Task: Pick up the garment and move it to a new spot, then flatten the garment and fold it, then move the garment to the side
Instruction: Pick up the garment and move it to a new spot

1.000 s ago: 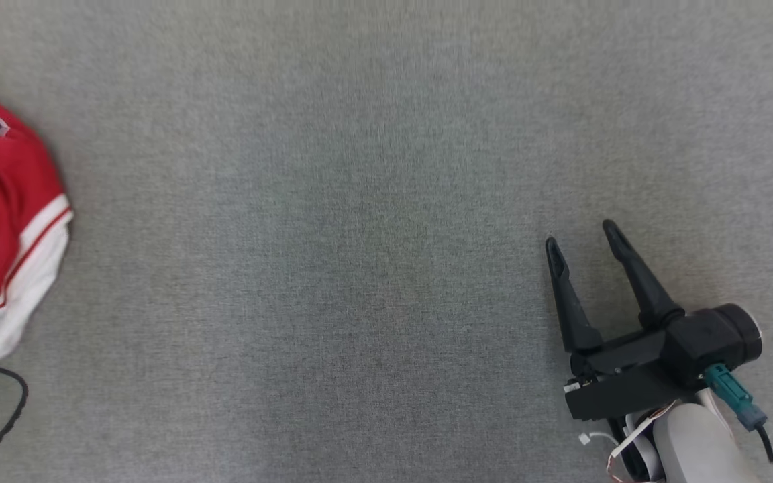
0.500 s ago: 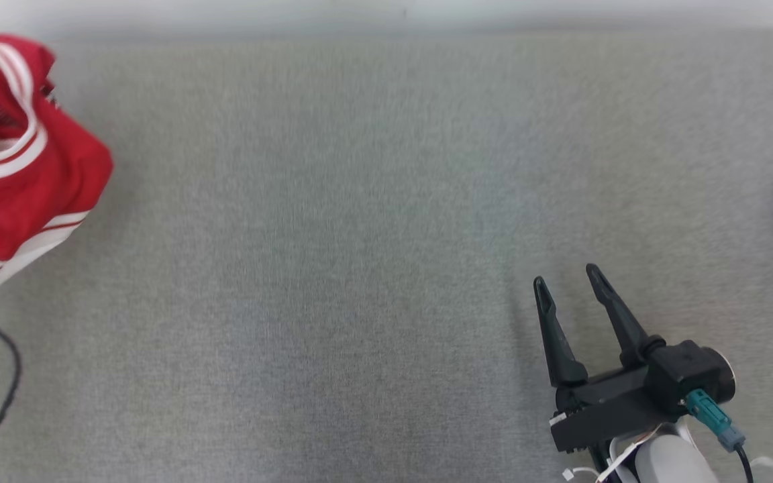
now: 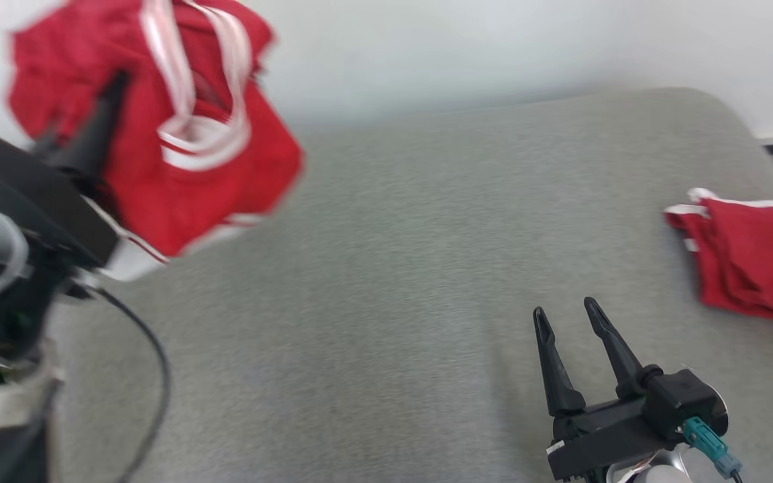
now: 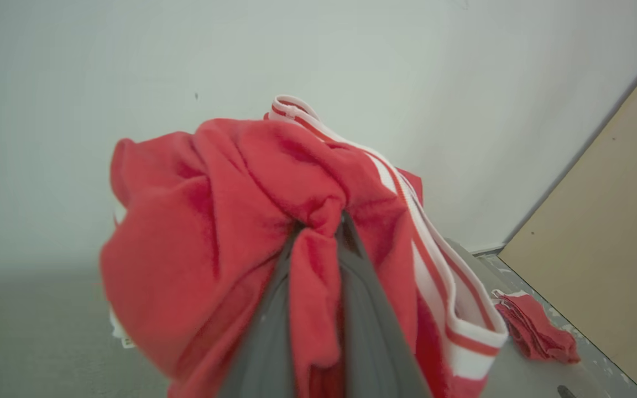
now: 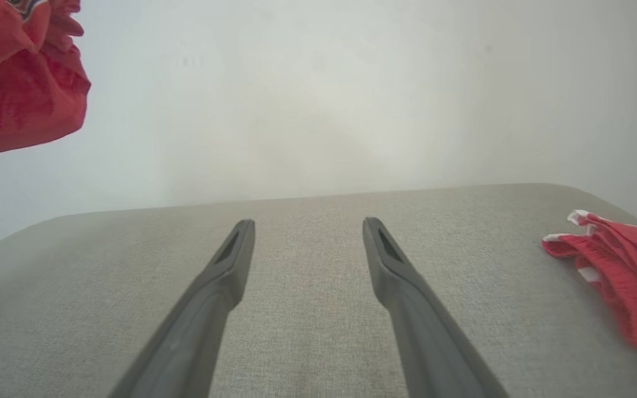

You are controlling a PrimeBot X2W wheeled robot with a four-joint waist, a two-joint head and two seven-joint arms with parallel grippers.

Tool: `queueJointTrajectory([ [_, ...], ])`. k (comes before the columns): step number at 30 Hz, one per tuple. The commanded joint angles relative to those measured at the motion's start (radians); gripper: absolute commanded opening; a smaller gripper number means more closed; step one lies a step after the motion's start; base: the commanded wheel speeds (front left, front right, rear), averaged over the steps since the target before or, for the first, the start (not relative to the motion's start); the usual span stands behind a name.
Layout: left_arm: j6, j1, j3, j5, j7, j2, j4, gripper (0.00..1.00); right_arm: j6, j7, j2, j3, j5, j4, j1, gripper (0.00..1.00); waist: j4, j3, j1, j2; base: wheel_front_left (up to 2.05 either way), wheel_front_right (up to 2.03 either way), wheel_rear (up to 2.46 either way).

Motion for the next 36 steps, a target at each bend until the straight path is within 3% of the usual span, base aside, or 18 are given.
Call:
queueJointTrajectory([
  [1,-0.001,0.025,-0.011,-0.006,-0.002,-0.013,-0.011,0.0,-0.003,0.0,0.002,0.003,0.002,0.0,0.012,1.0,-0.083,-0.042,0.0001,0.0001,0.0,0.0,0.0],
  [9,0.003,0.132,-0.072,-0.008,-0.05,-0.096,0.019,0.0,-0.003,0.0,0.003,-0.004,0.001,-0.002,0.024,1.0,-0.19,-0.039,0.0001,0.0001,0.0,0.0,0.0],
  [14,0.024,0.198,-0.099,0.034,-0.134,-0.142,0.113,0.0,-0.003,0.0,0.001,-0.009,0.0,-0.008,0.026,1.0,-0.255,-0.026,0.0001,0.0001,0.0,0.0,0.0],
  [22,0.072,0.262,-0.162,0.213,-0.308,-0.133,0.351,0.0,-0.003,0.0,-0.002,0.001,0.007,-0.014,0.031,1.0,-0.324,0.001,0.0001,0.0001,0.0,0.0,0.0],
  [27,0.068,0.262,-0.192,0.25,-0.414,-0.149,0.503,0.0,-0.003,0.0,-0.003,0.0,0.011,-0.008,0.039,1.0,-0.32,0.012,0.0001,0.0001,0.0,0.0,0.0],
  [28,0.066,0.256,-0.199,0.26,-0.437,-0.151,0.527,0.88,-0.003,0.0,-0.003,0.0,0.01,-0.008,0.04,1.0,-0.316,0.012,0.0001,0.0001,0.0,0.0,0.0],
  [29,0.063,0.252,-0.205,0.264,-0.459,-0.153,0.554,1.0,-0.003,0.0,-0.003,0.001,0.009,-0.008,0.04,1.0,-0.311,0.012,0.0001,0.0001,0.0,0.0,0.0],
  [36,0.048,0.23,-0.223,0.26,-0.605,-0.171,0.657,1.0,-0.003,0.0,-0.012,-0.006,0.007,-0.007,0.043,1.0,-0.252,-0.004,0.0001,0.0001,0.0,0.0,0.0],
])
